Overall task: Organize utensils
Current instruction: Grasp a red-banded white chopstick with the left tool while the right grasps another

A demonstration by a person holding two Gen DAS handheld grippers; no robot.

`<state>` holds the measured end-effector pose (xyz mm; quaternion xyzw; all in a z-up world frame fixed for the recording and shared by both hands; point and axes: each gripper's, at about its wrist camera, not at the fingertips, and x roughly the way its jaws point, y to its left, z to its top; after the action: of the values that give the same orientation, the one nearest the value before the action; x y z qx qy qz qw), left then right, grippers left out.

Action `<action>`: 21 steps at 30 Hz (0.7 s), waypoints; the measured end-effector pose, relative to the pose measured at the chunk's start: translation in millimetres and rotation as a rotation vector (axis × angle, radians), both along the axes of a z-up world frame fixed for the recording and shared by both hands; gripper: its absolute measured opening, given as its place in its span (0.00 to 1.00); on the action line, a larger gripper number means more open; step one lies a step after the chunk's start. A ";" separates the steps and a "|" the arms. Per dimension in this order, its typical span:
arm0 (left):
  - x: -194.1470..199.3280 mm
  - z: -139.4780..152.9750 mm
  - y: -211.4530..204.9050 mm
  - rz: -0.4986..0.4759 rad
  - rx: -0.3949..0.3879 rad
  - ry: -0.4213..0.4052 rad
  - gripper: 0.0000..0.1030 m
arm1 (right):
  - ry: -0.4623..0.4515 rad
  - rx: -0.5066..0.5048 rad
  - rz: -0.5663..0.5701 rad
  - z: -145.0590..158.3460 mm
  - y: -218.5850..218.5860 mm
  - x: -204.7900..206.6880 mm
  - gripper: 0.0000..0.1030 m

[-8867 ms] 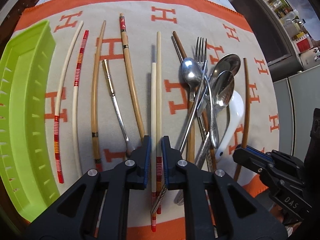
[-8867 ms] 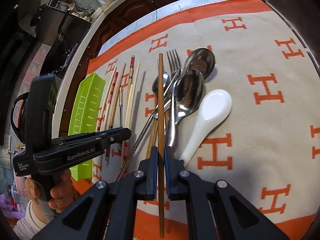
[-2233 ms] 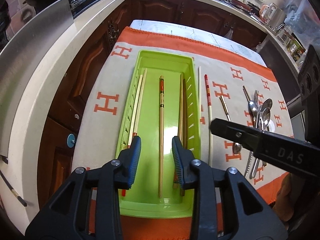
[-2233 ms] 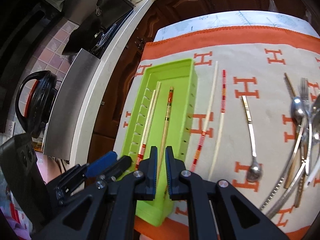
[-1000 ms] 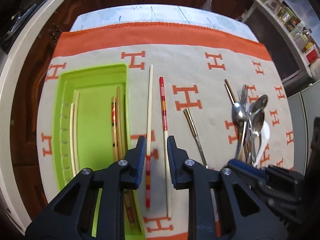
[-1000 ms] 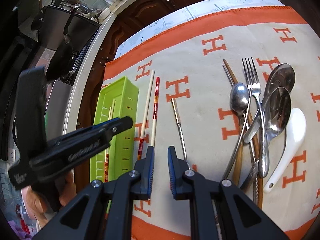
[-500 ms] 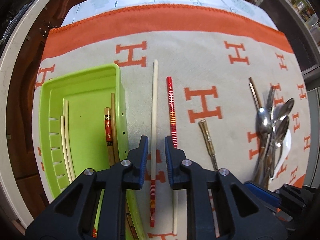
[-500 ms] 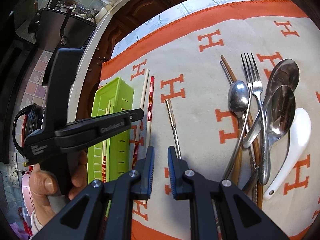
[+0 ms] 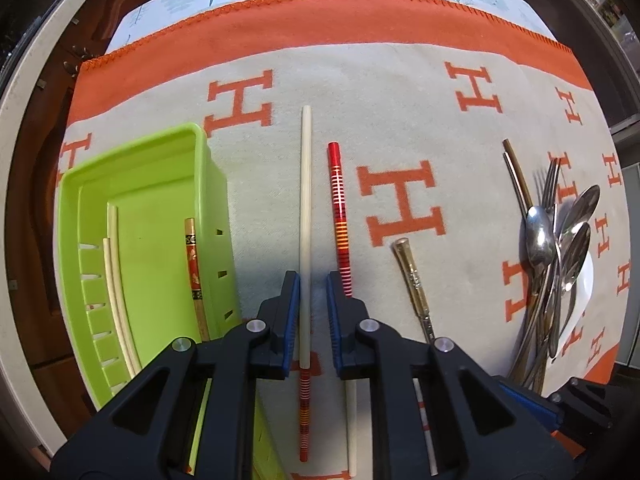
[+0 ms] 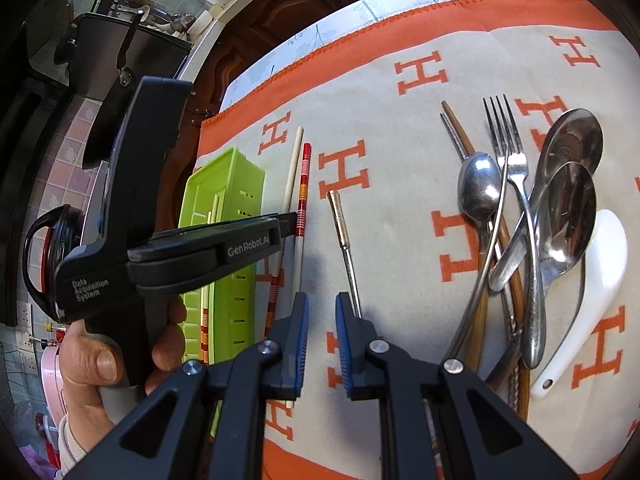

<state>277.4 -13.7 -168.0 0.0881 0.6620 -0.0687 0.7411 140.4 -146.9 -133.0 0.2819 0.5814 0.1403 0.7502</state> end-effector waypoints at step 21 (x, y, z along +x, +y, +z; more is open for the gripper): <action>-61.5 93.0 66.4 0.082 -0.204 -0.107 0.03 | 0.064 -0.088 0.091 -22.8 61.0 24.2 0.25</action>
<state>215.8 52.7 -75.0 -0.0114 0.6141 -0.1008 0.7827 164.6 -85.8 -155.9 0.2262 0.6229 0.1395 0.7358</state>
